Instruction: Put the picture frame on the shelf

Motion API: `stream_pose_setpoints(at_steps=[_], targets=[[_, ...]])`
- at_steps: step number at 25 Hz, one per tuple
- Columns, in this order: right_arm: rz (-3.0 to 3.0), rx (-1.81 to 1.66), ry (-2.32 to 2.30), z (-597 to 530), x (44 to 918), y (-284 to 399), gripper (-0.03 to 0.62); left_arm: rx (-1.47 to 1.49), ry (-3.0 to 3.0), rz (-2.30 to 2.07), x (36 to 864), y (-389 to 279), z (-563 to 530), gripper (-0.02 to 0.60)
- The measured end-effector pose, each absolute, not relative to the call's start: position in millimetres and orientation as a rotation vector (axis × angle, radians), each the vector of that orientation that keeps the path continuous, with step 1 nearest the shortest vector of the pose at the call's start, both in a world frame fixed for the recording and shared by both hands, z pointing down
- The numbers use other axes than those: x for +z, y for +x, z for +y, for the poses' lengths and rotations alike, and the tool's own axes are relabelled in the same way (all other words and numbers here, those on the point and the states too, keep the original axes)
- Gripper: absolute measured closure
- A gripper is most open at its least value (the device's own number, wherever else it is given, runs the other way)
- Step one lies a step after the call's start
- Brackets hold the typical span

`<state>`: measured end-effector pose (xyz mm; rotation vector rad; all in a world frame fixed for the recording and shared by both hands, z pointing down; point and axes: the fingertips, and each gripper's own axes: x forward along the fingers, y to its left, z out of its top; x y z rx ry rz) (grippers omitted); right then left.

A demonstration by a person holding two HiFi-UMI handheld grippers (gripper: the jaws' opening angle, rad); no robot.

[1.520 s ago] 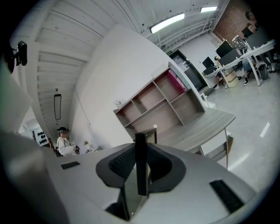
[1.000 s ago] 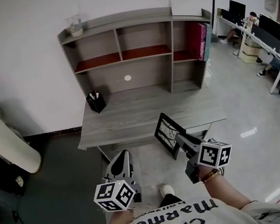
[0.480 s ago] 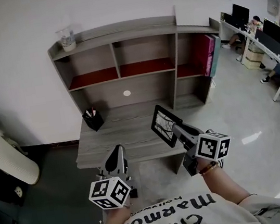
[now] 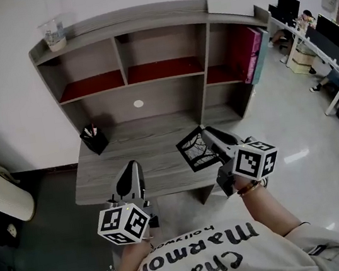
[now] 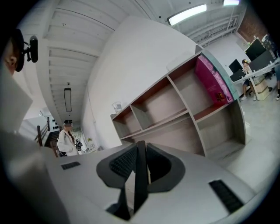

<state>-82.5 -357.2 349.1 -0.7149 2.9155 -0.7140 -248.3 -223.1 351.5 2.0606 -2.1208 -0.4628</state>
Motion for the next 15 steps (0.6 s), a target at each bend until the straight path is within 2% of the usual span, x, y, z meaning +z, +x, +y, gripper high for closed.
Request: stream_pose_setpoints(at_steps=[15], targets=[[2.767, -0.794, -0.756, -403.0, 337.6, -91.4, 0.520, -0.388, 2.117, -2.037, 358.8, -267.8, -279.6, 0.565]])
